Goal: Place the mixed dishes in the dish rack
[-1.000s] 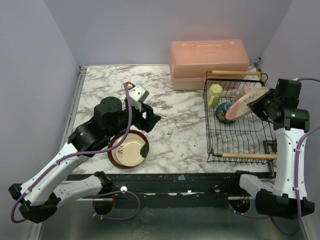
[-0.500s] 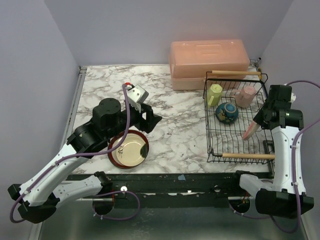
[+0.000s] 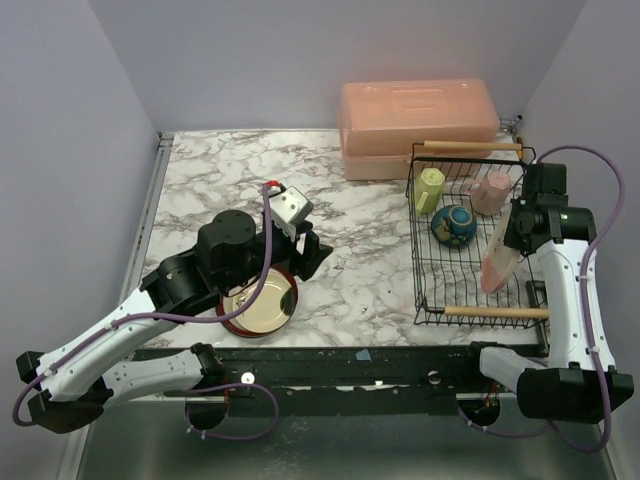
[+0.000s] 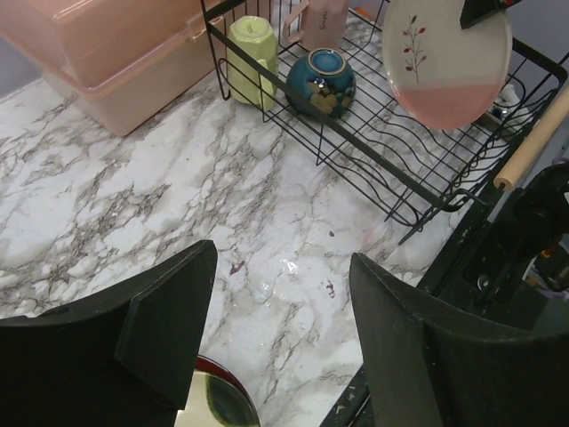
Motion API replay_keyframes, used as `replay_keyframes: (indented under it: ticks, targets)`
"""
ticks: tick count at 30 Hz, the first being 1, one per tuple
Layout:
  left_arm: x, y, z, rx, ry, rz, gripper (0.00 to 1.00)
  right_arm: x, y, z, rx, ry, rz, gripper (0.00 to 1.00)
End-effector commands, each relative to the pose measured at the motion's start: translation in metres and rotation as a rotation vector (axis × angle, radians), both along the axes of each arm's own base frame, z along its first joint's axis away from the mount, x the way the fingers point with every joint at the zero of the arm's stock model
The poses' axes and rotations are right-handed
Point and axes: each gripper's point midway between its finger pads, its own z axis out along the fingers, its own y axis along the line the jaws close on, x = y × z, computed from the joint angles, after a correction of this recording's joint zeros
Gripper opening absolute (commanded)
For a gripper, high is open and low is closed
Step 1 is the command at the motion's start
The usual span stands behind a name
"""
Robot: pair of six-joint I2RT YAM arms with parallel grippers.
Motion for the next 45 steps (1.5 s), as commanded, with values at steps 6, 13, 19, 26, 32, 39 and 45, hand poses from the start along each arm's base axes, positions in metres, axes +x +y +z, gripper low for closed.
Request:
replay_keyframes:
  ticks: [6, 13, 19, 26, 32, 39, 45]
  targets:
    - [0.008, 0.003, -0.006, 0.064, -0.070, 0.070, 0.70, -0.009, -0.025, 0.033, -0.345, 0.064, 0.094, 0.00]
    - [0.009, 0.003, -0.009, 0.087, -0.087, 0.077, 0.71, -0.008, -0.022, 0.028, -0.459, 0.151, 0.173, 0.00]
    - [0.010, 0.003, -0.011, 0.105, -0.103, 0.092, 0.71, -0.001, -0.016, 0.014, -0.452, 0.180, 0.229, 0.00]
    - [0.011, 0.001, -0.014, 0.122, -0.107, 0.091, 0.71, 0.001, -0.008, -0.001, -0.407, 0.203, 0.278, 0.00]
    - [0.014, 0.000, -0.018, 0.143, -0.109, 0.100, 0.71, 0.003, -0.001, -0.010, -0.368, 0.208, 0.309, 0.00]
    - [0.017, -0.002, -0.024, 0.165, -0.110, 0.108, 0.72, 0.005, 0.003, -0.018, -0.342, 0.216, 0.316, 0.00]
    - [0.017, -0.004, -0.025, 0.169, -0.107, 0.105, 0.72, -0.001, -0.001, -0.028, -0.369, 0.231, 0.310, 0.00]
